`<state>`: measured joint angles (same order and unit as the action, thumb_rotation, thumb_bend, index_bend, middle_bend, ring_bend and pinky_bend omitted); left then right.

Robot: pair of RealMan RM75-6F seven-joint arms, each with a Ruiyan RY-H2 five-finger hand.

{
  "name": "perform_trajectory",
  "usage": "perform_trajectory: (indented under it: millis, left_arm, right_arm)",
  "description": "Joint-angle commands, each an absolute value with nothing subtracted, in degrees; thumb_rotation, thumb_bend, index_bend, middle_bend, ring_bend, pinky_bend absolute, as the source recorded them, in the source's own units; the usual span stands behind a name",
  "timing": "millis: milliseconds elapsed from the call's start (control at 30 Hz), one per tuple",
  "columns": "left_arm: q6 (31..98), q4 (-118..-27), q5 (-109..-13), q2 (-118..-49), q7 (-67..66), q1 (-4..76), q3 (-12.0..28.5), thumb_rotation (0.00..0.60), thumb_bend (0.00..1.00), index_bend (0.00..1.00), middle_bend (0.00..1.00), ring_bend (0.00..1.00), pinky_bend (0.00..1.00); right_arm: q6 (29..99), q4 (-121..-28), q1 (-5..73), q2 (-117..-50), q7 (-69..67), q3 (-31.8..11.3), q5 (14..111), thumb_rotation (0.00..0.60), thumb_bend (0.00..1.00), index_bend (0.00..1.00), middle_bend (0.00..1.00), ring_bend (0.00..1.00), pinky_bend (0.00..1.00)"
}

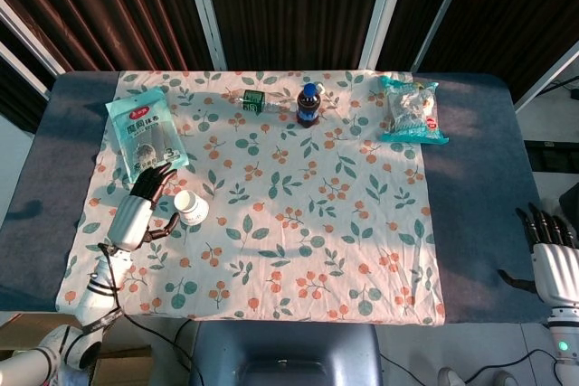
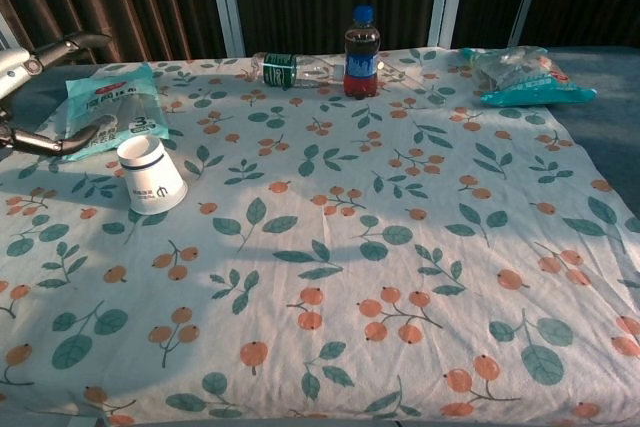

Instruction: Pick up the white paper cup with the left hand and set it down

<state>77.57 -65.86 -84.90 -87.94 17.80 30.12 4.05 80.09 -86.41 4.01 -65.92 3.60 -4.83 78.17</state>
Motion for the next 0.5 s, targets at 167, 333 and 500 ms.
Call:
perform_trajectory:
  millis: [167, 333, 500]
  left_arm:
    - [73.4, -97.2, -72.8, -58.6, -15.0, 20.9, -2.4, 0.6, 0.38, 0.0, 0.0, 0.0, 0.0]
    - [81.6, -93.4, -74.8, -61.9, -13.6, 14.7, -3.2, 0.6, 0.37, 0.0, 0.0, 0.0, 0.0]
    - [85.0, -89.7, -75.7, -63.5, -8.8, 10.8, -3.1, 0.6, 0.38, 0.0, 0.0, 0.0, 0.0]
  right_arm:
    - [81.8, -85.7, 3.1, -65.9, 4.1, -4.4, 79.1, 0.6, 0.0, 0.0, 0.0, 0.0, 0.0]
    - [83.0, -85.9, 2.6, -65.9, 4.3, -4.2, 79.7, 0.6, 0.0, 0.0, 0.0, 0.0, 0.0]
    - [83.3, -86.5, 2.5, -66.1, 4.9, -4.2, 80.2, 0.6, 0.0, 0.0, 0.0, 0.0, 0.0]
